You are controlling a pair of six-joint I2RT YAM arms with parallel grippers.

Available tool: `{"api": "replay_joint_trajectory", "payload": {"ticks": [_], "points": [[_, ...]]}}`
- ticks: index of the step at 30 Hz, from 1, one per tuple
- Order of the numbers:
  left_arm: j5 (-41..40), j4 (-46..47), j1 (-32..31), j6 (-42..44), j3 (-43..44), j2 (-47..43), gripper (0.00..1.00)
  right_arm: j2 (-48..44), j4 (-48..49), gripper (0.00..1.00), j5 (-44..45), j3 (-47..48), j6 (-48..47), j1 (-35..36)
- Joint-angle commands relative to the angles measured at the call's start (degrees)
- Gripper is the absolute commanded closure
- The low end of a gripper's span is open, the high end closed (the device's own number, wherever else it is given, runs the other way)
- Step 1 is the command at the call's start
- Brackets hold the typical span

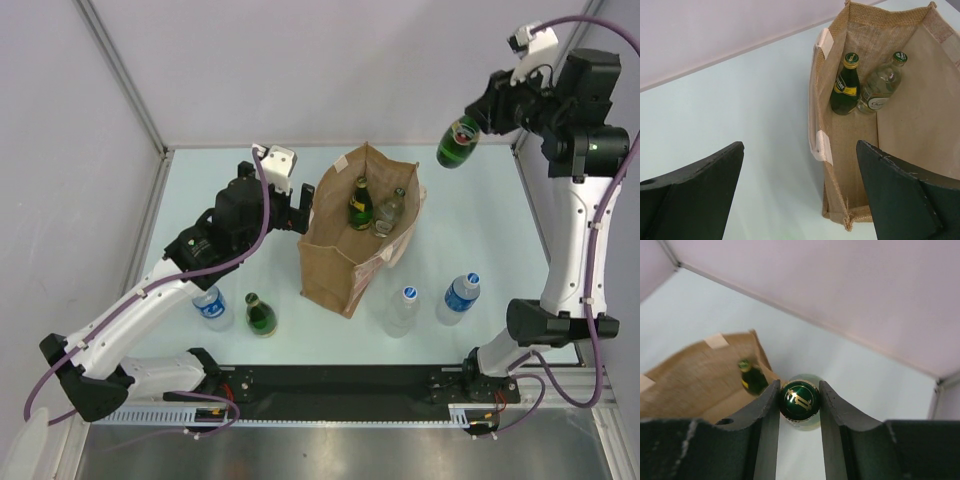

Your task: Place the beverage into the canvas bag

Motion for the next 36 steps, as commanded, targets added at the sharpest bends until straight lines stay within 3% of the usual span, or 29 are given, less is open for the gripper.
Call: {"api": "replay_joint_trajectory", "payload": {"ticks": [1, 13, 18, 36], "points": [[-1.38, 0.45, 0.34, -0.36, 1.3, -1.4, 0.0, 2.63, 8.97, 1.0, -4.44, 10.42, 5.65, 5.91], [-1.91, 0.09, 0.52, -4.58, -1.95, -5.62, 0.0, 7.29, 8.18, 1.0, -7.17, -1.07, 2.58, 21.83], [-2.26, -0.34, 0.52, -6.68, -3.7, -7.11, 0.0, 8.97, 12.74, 1.0, -6.47, -9.68, -1.64, 27.71], [-3.05, -2.72, 2.19, -11.43, -7.75, -11.07, 0.0, 13.71, 36.2, 1.0, 1.53, -29.21, -5.78, 32.29]]}}
